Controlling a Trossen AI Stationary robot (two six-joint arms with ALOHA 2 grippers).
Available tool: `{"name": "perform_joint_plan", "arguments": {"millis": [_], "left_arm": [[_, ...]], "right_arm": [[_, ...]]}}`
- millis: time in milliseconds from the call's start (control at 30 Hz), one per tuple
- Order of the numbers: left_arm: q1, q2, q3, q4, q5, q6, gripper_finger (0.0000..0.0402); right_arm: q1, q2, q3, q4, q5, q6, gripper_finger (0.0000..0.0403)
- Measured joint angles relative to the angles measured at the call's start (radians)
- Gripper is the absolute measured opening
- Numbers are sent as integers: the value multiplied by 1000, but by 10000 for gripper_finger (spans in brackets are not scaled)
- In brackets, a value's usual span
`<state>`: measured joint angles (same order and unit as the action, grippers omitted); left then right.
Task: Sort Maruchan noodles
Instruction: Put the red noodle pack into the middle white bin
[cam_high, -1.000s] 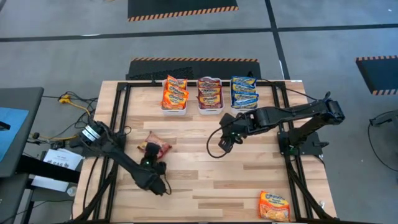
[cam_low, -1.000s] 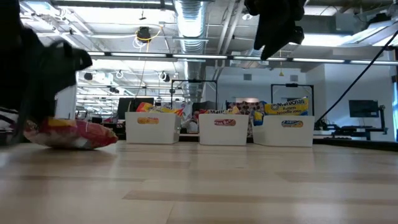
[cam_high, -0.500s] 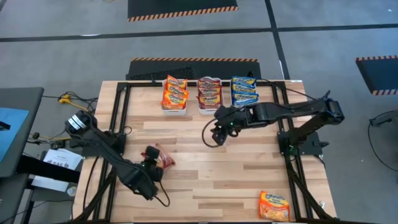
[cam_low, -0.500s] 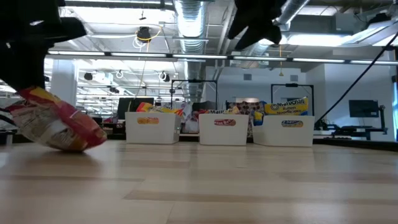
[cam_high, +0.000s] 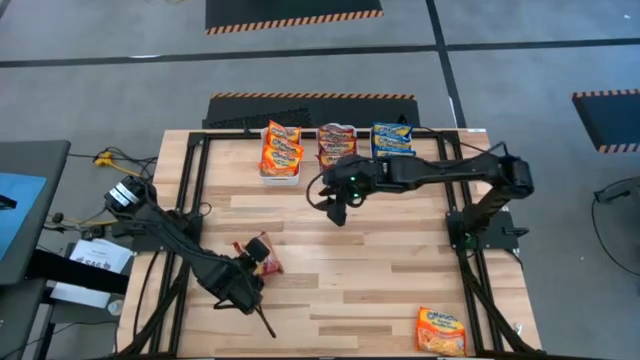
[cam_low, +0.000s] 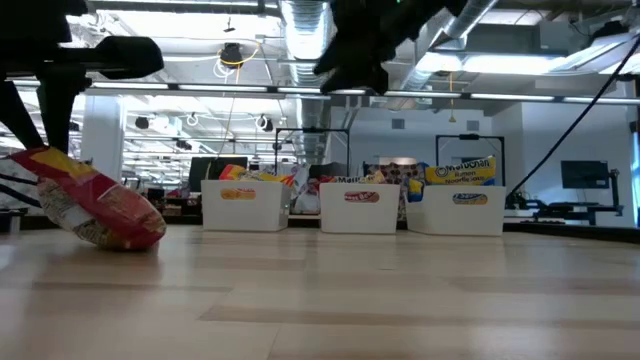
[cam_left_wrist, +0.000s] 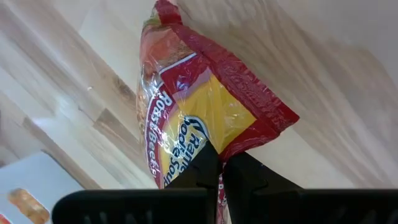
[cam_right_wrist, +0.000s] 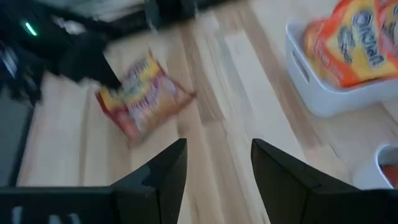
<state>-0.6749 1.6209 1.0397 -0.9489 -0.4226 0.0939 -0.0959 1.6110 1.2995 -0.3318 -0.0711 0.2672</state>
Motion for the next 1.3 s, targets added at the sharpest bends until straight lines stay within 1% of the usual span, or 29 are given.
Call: {"name": "perform_joint_plan", "arguments": {"millis": [33,100,200,300,433,500,633,700,833,967,1100,1300], "left_arm": [[5,0,0,-1,1,16,0],[13,0,0,1,19,43,0],[30,0,2,6,67,80,0],[49,0,6,9,85,72,0],[67,-1,33,-1,85,-102,0],[77,0,51,2,86,-190,0],[87,0,58,73,80,-269,0],[96,0,58,117,78,-268,0],[127,0,58,158,66,-206,0],[163,0,58,163,54,-220,0],[198,0,58,167,47,-214,0],[233,0,58,193,43,-212,0]], "right_arm": [[-7,15,0,2,-14,-12,205],[-12,47,0,64,-61,-34,205],[-13,104,1,130,-138,-77,205],[-10,151,1,170,-177,-108,205],[-12,209,21,184,-201,-111,205],[-13,238,36,223,-216,-116,205],[-8,290,67,283,-264,-118,205],[-1,325,89,294,-267,-118,205],[-1,391,125,291,-267,-106,205],[8,438,145,289,-292,-76,205],[35,469,145,286,-324,-71,205],[87,507,145,290,-326,-56,205]]}}
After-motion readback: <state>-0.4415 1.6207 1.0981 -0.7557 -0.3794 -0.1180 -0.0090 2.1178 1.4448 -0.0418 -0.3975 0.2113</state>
